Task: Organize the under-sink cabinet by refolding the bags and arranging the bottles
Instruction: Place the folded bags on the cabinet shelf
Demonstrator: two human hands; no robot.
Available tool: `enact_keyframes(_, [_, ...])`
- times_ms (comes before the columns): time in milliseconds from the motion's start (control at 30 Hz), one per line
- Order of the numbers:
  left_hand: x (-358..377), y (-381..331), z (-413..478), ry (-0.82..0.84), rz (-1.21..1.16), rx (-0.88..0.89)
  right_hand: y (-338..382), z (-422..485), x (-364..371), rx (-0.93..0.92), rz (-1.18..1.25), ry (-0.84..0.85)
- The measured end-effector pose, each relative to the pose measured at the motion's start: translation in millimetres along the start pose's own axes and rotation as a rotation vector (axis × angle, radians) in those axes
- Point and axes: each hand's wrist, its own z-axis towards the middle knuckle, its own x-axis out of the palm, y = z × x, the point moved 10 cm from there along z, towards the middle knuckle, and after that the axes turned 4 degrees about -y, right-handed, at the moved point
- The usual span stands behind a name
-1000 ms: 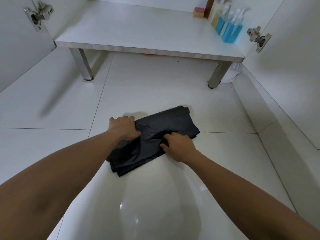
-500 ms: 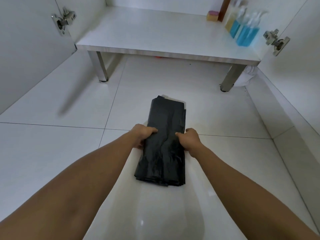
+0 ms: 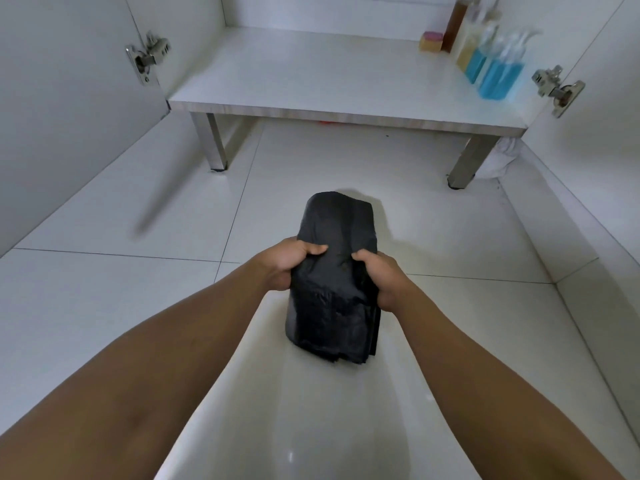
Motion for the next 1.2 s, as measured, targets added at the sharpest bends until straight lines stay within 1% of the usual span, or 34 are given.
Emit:
enact_keyframes(100, [2.8, -38.8, -10.5, 0.022, -0.008, 0.092, 15.7, -5.7, 15.2, 0.049, 0.176, 0.108])
enact_keyframes(167, [-1.2, -68.8, -19.4, 0.022, -0.015, 0.152, 40.4, -8.3, 26.4, 0.011, 0.245, 0.163])
enact_keyframes(233, [-7.5, -106.8, -32.0, 0.019, -0.034, 0.214, 81.0, -10.0, 35.3, -0.079, 0.327, 0.190])
enact_keyframes(367, [-28.0, -201.5, -69.0, 0.012, -0.034, 0.353, 196.0, -38.6, 61.0, -0.327, 0.410, 0.238])
enact_keyframes(433, [-42.7, -249.6, -94.0, 0.012, -0.036, 0.424, 256.9, -59.8, 75.3, -0.475, 0.413, 0.229])
enact_keyframes(500, [-60.3, -293.0, -118.3, -0.004, -0.024, 0.491, 310.8, -83.6, 95.7, -0.585, 0.373, 0.228])
enact_keyframes(600, [-88.8, -341.2, -146.7, -0.070, -0.031, 0.558, 377.2, -119.0, 127.6, -0.693, 0.280, 0.211])
enact_keyframes(700, [-109.2, -375.6, -165.5, -0.085, -0.126, 0.639, 431.2, -143.3, 150.0, -0.791, 0.224, 0.169])
enact_keyframes(767, [-122.0, -389.9, -169.6, -0.082, -0.161, 0.701, 457.5, -144.0, 161.4, -0.824, 0.220, 0.168])
enact_keyframes(833, [-134.5, -391.7, -163.1, -0.104, -0.111, 0.728, 475.2, -132.1, 168.0, -0.836, 0.251, 0.170])
enact_keyframes(967, [-162.3, -367.5, -115.5, -0.171, 0.005, 0.689, 489.6, -84.0, 184.3, -0.805, 0.295, 0.171])
enact_keyframes(1067, [-186.4, -347.3, -67.2, -0.211, -0.071, 0.647, 493.9, -38.7, 201.9, -0.766, 0.304, 0.199])
enact_keyframes(1200, [-215.6, -348.6, -14.3, -0.323, -0.175, 0.669, 499.9, 24.0, 230.2, -0.754, 0.312, 0.257])
